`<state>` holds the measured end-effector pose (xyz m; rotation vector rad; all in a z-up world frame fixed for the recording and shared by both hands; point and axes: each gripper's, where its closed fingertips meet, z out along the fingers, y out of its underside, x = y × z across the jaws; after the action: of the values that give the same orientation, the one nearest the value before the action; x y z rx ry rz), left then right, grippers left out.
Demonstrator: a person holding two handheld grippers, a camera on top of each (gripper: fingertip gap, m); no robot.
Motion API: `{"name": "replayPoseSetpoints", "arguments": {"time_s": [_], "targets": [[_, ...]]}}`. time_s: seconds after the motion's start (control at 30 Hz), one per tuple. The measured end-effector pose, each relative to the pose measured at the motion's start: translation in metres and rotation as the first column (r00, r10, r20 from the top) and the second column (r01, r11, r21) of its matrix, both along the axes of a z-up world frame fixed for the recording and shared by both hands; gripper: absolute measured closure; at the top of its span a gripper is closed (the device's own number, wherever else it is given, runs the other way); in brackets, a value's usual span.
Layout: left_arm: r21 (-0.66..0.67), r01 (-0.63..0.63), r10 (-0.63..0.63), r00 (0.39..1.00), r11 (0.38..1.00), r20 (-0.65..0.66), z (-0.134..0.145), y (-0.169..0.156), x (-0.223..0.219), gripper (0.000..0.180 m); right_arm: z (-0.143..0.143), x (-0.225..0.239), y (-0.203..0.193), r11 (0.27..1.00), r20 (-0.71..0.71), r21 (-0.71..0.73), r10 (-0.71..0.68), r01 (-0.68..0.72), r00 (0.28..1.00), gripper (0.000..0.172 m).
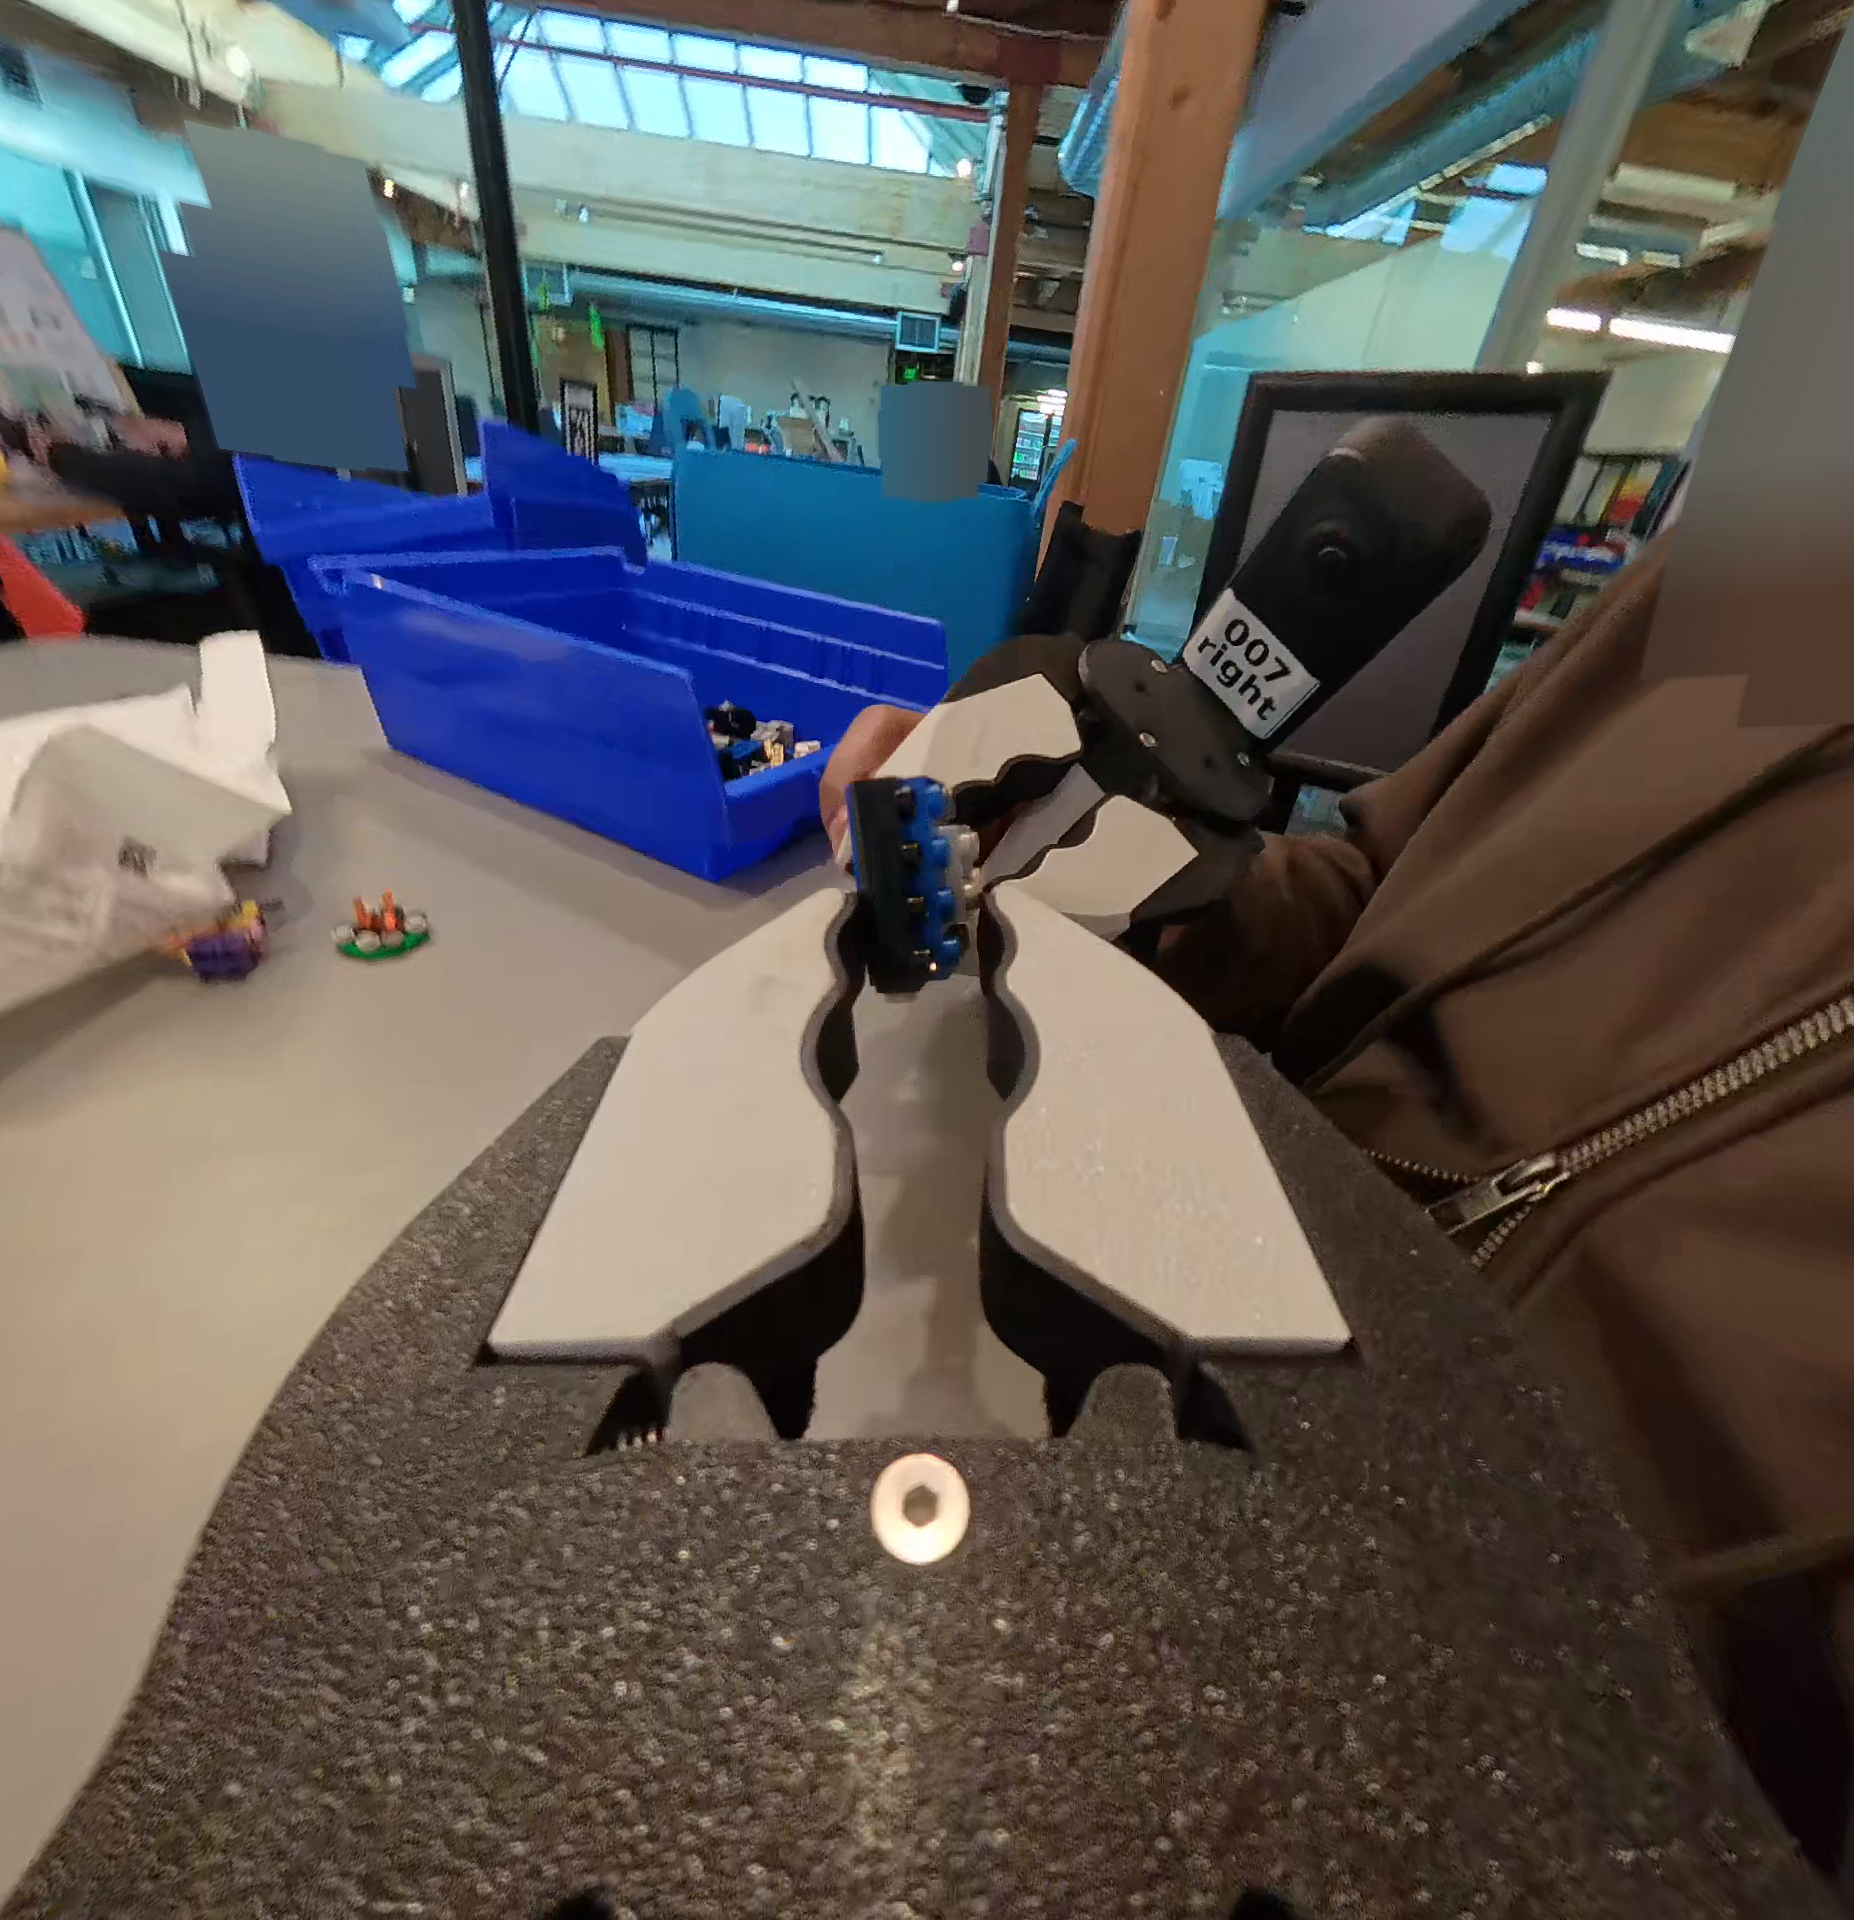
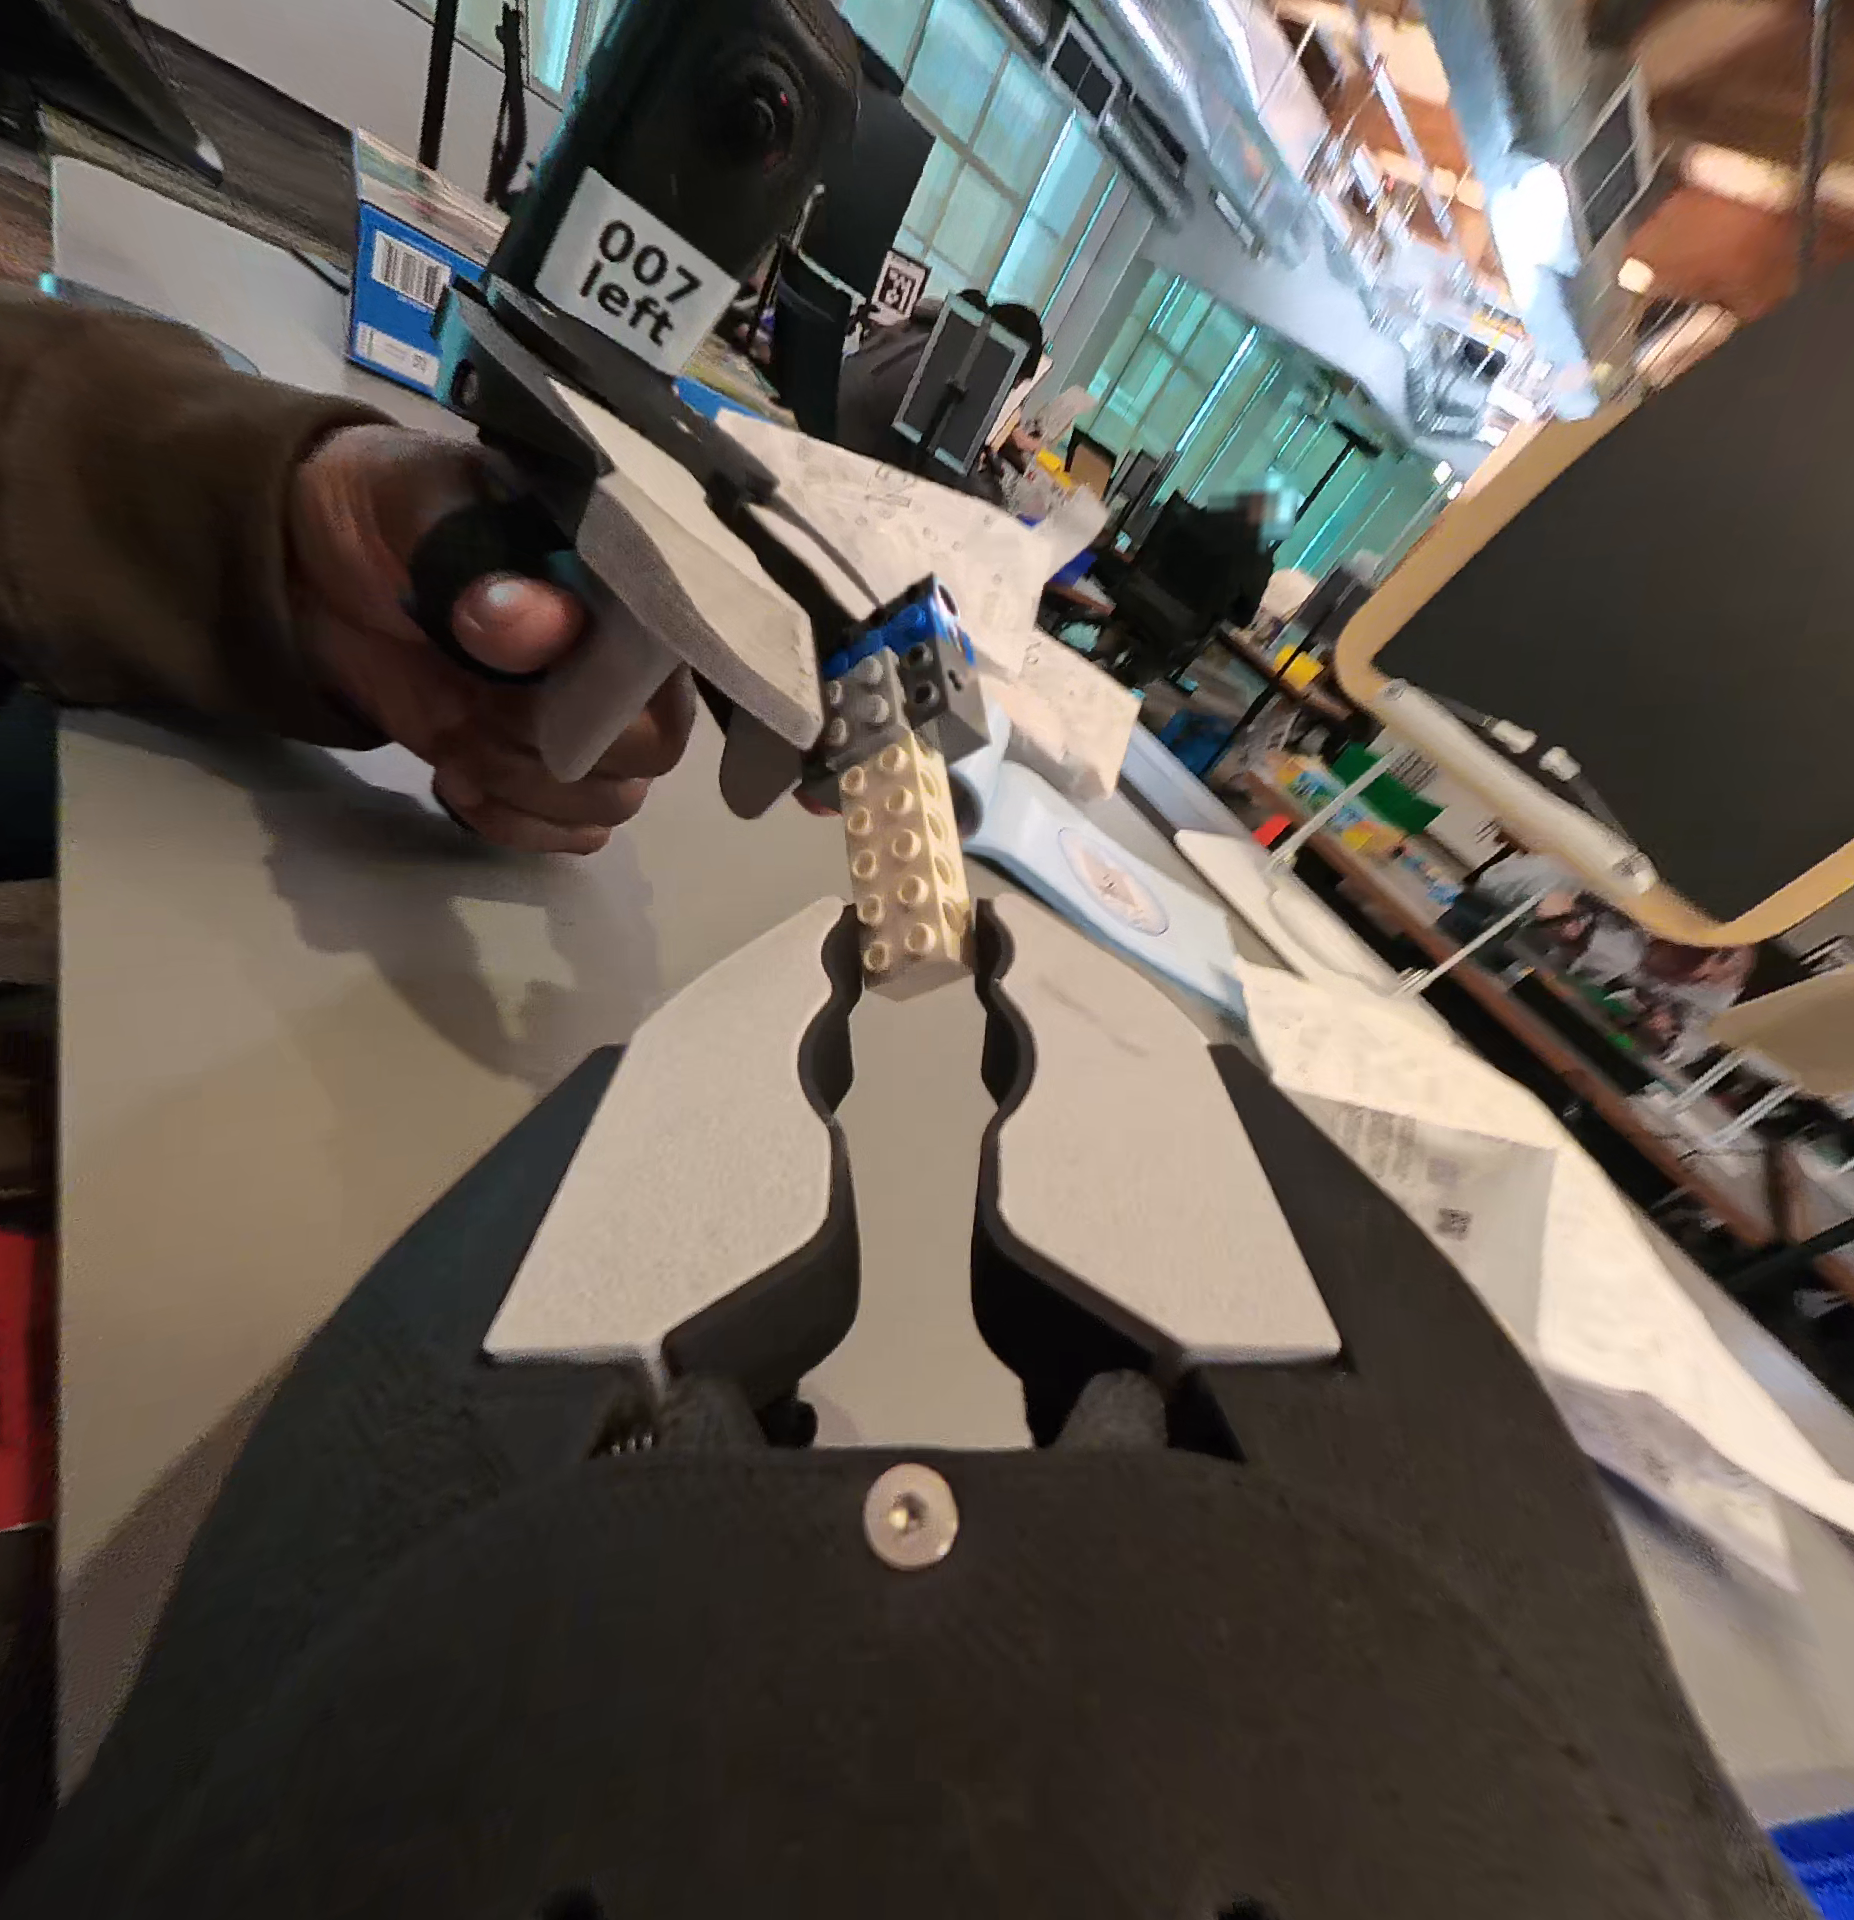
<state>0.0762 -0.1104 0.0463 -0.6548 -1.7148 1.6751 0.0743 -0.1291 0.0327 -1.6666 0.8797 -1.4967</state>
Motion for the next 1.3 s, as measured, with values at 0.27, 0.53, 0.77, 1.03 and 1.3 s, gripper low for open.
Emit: {"name": "replayPoseSetpoints", "arguments": {"time_s": [0.27, 0.53, 0.77, 1.03, 1.3], "targets": [[-0.210, 0.056, -0.025, 0.989, 0.976, 0.148, 0.010, 0.017, -0.015, 0.162, 0.016, -0.013, 0.014, 0.975, 0.147, -0.222, 0.006, 0.027, 0.989, 0.151], [-0.239, -0.024, 0.085, 0.965, 0.971, 0.249, 0.004, 0.010, -0.009, 0.150, 0.013, -0.012, 0.007, 0.871, 0.191, -0.456, -0.108, 0.185, 0.976, 0.151], [-0.367, -0.012, 0.188, 0.875, 0.930, 0.447, -0.007, 0.013, -0.013, 0.160, -0.002, -0.009, 0.011, 0.705, 0.200, -0.668, -0.138, 0.238, 0.970, 0.151], [-0.549, 0.087, 0.296, 0.766, 0.832, 0.570, -0.008, 0.028, -0.021, 0.165, 0.002, -0.012, 0.016, 0.637, 0.258, -0.719, -0.128, 0.279, 0.958, 0.151], [-0.551, 0.058, 0.316, 0.768, 0.832, 0.558, -0.008, 0.026, -0.017, 0.157, 0.003, -0.012, 0.015, 0.647, 0.255, -0.711, -0.126, 0.274, 0.959, 0.151]]}}
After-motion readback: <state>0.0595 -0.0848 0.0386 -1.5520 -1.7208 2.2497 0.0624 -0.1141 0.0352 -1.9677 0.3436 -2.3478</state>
